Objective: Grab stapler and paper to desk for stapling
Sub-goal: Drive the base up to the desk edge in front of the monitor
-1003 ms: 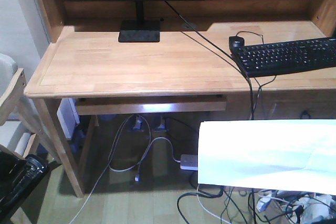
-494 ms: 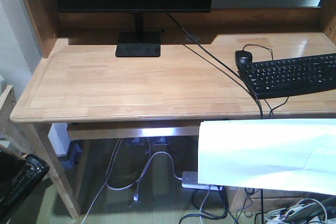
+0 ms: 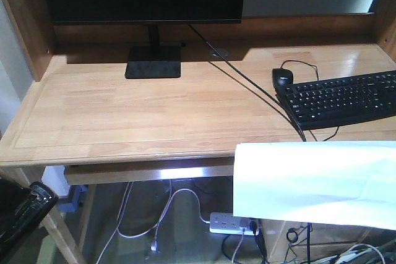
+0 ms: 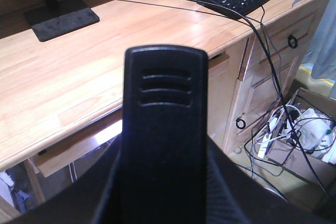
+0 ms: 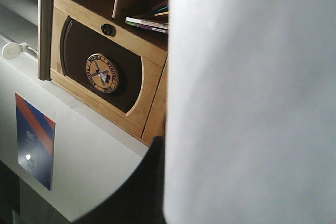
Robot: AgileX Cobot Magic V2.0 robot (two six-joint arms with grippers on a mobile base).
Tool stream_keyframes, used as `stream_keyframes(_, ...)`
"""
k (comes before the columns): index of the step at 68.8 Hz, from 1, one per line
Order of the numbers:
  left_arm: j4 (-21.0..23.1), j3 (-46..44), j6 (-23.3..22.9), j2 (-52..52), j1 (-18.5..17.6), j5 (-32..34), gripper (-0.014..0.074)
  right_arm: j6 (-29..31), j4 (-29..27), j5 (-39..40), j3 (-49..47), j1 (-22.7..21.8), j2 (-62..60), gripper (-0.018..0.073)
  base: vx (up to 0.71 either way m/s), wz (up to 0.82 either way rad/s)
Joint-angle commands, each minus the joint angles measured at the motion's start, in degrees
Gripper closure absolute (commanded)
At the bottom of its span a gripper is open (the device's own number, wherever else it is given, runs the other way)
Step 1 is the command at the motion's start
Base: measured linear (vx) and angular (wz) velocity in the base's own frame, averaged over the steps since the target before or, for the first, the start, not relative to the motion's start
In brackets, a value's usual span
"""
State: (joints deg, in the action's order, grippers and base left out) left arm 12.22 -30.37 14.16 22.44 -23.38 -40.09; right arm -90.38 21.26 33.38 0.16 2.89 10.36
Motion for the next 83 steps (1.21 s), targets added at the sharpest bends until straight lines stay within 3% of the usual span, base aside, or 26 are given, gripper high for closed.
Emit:
stream_keyframes(1, 1.13, -1.73, -0.22, 0.07, -0.14, 6.19, 0.0603, 0.40, -0.14, 3.44, -1.64, 0.04, 0.62, 0.0561, 0.09, -0.03)
stream_keyframes(83, 1.13, -1.73, -0.22, 0.07, -0.14, 6.19, 0.0603, 0.40, -0.14, 3.52, -1.64, 0.04, 0.62, 0.0561, 0.06, 0.01)
